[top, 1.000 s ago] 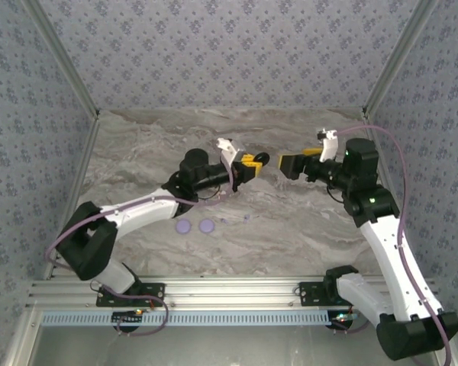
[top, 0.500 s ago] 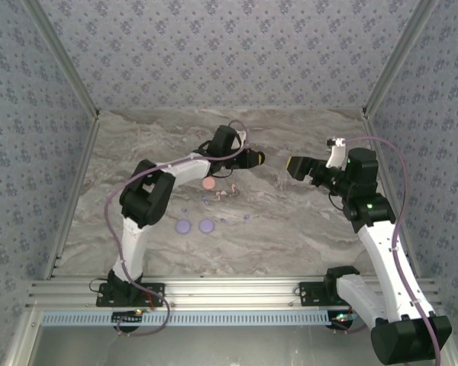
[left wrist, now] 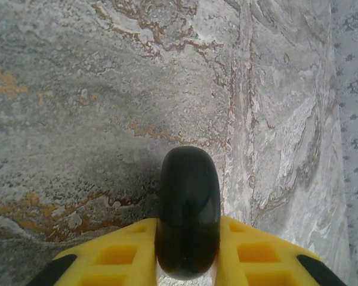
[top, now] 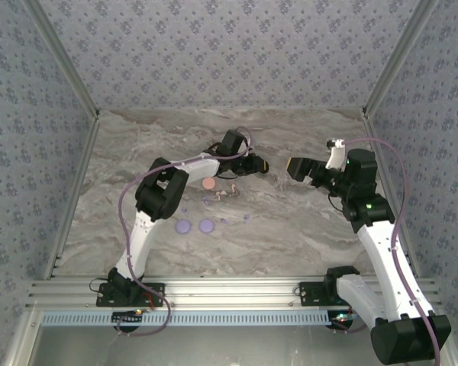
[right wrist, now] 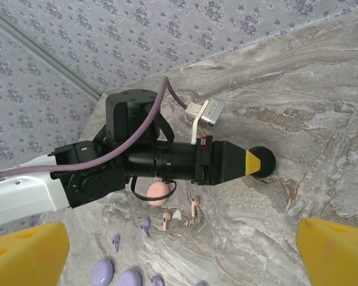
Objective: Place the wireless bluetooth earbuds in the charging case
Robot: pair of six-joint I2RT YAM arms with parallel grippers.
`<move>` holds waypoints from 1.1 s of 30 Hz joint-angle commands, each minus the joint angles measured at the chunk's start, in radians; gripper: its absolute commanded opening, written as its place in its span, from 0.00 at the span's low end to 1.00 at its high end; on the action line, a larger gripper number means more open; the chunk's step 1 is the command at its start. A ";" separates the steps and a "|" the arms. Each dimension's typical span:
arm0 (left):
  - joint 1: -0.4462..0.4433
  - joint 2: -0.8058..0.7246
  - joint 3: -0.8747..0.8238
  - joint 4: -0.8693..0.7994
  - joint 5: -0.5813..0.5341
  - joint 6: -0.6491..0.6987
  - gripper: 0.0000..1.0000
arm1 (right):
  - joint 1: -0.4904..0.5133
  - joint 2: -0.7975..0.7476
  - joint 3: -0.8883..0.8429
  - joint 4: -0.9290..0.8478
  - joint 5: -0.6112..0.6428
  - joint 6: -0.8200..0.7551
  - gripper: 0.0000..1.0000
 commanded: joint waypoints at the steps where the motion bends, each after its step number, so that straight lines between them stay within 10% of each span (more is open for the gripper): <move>1: 0.003 0.013 0.020 -0.015 0.005 -0.007 0.38 | -0.005 -0.017 -0.008 -0.027 0.027 -0.009 1.00; 23: 0.109 -0.405 -0.238 -0.046 -0.178 0.168 0.67 | 0.036 0.059 0.057 -0.189 0.081 -0.168 1.00; 33: 0.236 -0.845 -0.661 0.018 -0.284 0.146 0.73 | 0.434 0.325 0.222 -0.363 0.332 -0.175 1.00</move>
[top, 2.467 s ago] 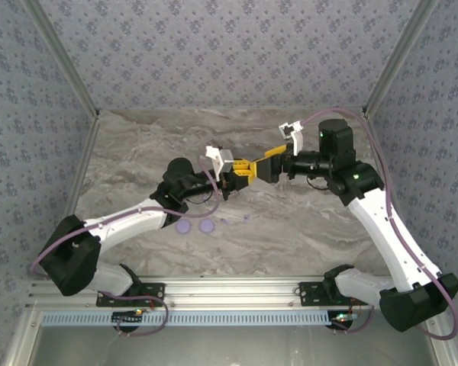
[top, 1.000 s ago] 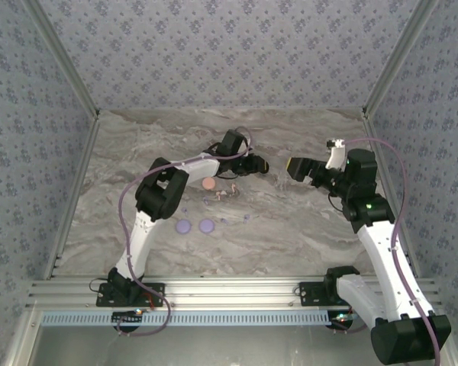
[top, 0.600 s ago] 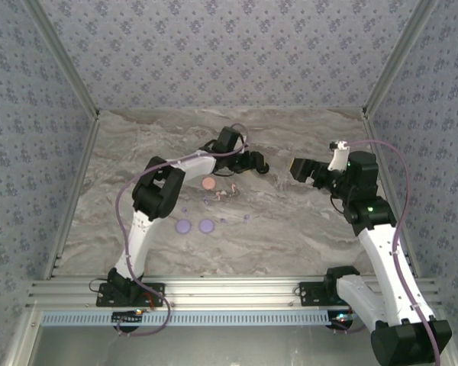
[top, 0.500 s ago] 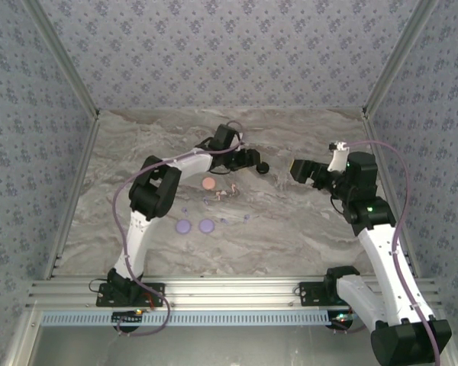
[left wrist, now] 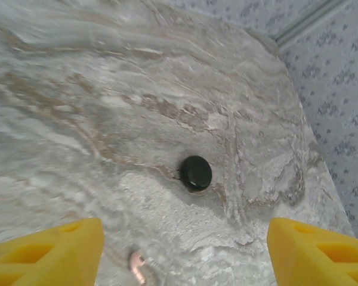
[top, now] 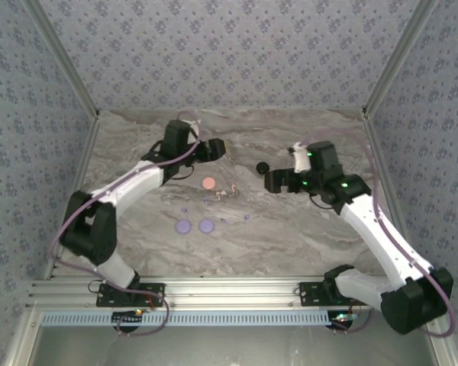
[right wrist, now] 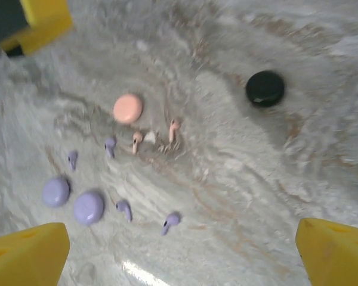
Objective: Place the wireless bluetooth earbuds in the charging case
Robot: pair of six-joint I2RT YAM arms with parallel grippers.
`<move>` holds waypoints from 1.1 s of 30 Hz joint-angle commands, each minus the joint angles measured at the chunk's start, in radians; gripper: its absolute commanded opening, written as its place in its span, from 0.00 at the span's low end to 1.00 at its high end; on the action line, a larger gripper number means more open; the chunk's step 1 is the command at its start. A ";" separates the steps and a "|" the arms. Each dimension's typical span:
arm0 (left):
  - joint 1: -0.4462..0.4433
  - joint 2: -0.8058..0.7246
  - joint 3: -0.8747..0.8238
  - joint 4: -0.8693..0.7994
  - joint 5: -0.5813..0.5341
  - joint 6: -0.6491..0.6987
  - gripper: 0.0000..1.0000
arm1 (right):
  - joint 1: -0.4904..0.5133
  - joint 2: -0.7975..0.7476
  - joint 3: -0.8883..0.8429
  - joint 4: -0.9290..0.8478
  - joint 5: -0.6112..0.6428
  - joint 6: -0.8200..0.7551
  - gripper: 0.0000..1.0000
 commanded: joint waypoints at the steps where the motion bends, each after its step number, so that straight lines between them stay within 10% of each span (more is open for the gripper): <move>1: 0.068 -0.108 -0.123 0.025 -0.047 -0.026 0.74 | 0.152 0.097 0.057 -0.080 0.118 0.001 1.00; 16: 0.333 -0.569 -0.488 -0.068 -0.082 -0.109 0.88 | 0.550 0.619 0.364 -0.151 0.316 -0.112 0.92; 33: 0.392 -0.658 -0.522 -0.140 -0.113 -0.112 0.94 | 0.652 0.957 0.583 -0.201 0.368 -0.188 0.80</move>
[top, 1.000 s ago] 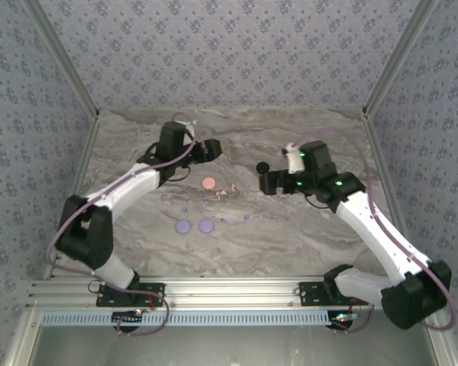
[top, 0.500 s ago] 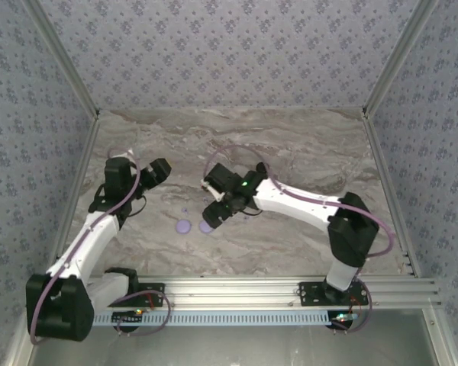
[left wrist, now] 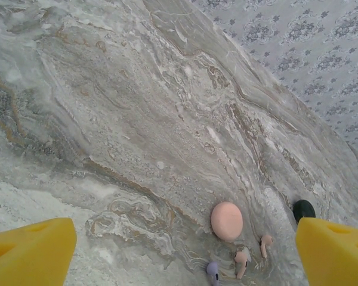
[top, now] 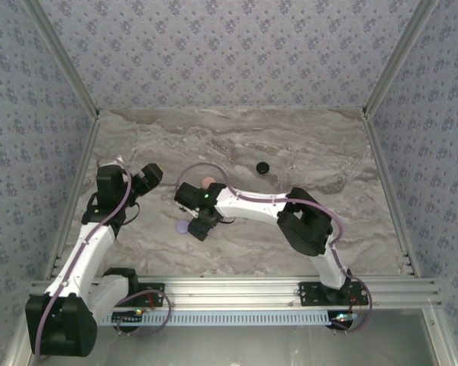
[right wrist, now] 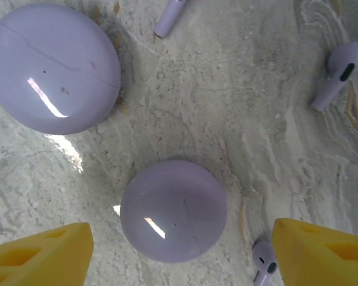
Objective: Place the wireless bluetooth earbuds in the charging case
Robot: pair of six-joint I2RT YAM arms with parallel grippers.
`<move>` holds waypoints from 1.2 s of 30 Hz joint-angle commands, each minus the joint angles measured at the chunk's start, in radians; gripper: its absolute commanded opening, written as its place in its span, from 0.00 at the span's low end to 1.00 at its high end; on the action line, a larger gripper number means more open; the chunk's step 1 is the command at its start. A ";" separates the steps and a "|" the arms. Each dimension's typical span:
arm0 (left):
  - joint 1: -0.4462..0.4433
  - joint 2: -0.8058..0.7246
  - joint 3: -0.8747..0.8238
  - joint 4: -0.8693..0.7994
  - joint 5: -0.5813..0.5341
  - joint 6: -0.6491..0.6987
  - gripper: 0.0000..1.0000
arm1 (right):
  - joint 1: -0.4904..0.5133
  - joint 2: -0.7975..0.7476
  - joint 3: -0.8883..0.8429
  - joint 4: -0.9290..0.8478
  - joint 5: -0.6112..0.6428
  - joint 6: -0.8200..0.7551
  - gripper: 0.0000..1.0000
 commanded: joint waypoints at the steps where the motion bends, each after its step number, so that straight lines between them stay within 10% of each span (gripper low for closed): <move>1: 0.007 -0.006 0.002 -0.012 -0.012 -0.007 0.94 | 0.003 0.034 0.037 -0.046 0.023 -0.023 0.79; 21: 0.008 0.021 0.020 -0.011 0.009 -0.004 0.95 | -0.016 0.046 0.025 -0.026 0.002 -0.038 0.50; 36: -0.045 0.054 0.157 0.118 0.369 -0.007 0.90 | -0.165 -0.525 -0.256 0.271 0.080 -0.234 0.45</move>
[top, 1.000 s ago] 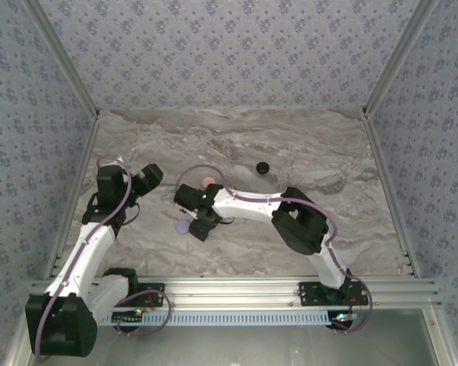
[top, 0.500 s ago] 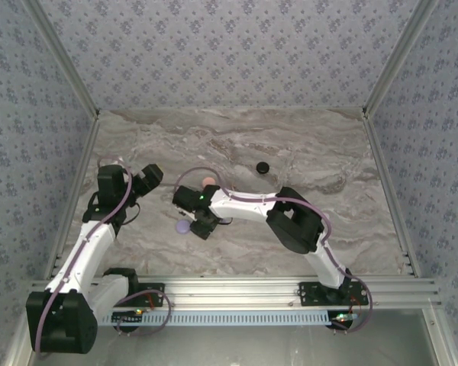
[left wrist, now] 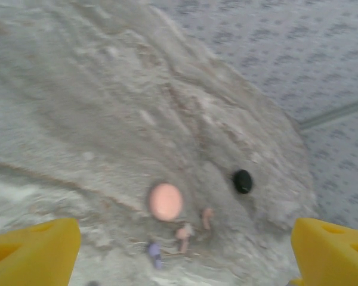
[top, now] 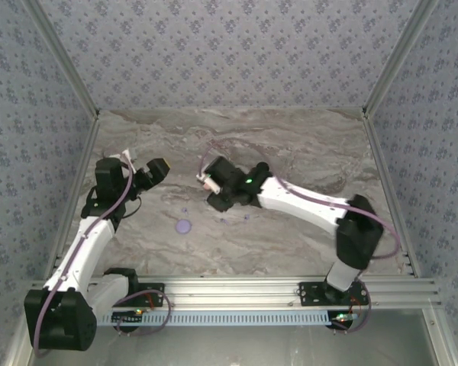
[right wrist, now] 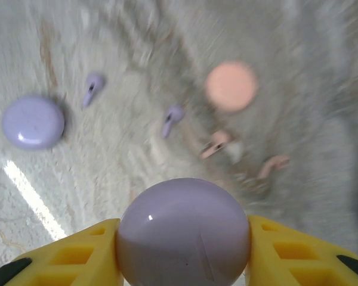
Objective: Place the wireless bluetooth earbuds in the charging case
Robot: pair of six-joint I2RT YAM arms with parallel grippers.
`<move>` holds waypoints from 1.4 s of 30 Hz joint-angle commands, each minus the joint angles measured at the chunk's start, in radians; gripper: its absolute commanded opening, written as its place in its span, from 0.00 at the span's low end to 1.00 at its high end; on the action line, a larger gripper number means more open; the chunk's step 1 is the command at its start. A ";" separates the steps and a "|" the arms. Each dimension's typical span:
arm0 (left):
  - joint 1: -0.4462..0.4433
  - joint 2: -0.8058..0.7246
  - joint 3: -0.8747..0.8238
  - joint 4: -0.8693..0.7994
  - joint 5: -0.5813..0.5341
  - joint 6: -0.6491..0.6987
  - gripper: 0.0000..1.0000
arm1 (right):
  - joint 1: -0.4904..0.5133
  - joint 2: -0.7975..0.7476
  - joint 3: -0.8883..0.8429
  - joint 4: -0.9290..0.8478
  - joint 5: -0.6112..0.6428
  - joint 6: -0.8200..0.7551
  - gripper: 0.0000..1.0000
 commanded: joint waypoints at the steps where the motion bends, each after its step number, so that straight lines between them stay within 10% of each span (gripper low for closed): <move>1: -0.040 0.014 0.089 0.091 0.162 0.004 0.90 | -0.039 -0.127 -0.053 0.118 0.047 -0.100 0.45; 18: -0.358 0.160 0.337 0.174 0.372 0.072 0.83 | -0.102 -0.544 -0.269 0.403 0.010 -0.556 0.43; 42: -0.514 0.320 0.444 0.192 0.400 0.114 0.59 | -0.083 -0.543 -0.266 0.401 -0.007 -0.628 0.42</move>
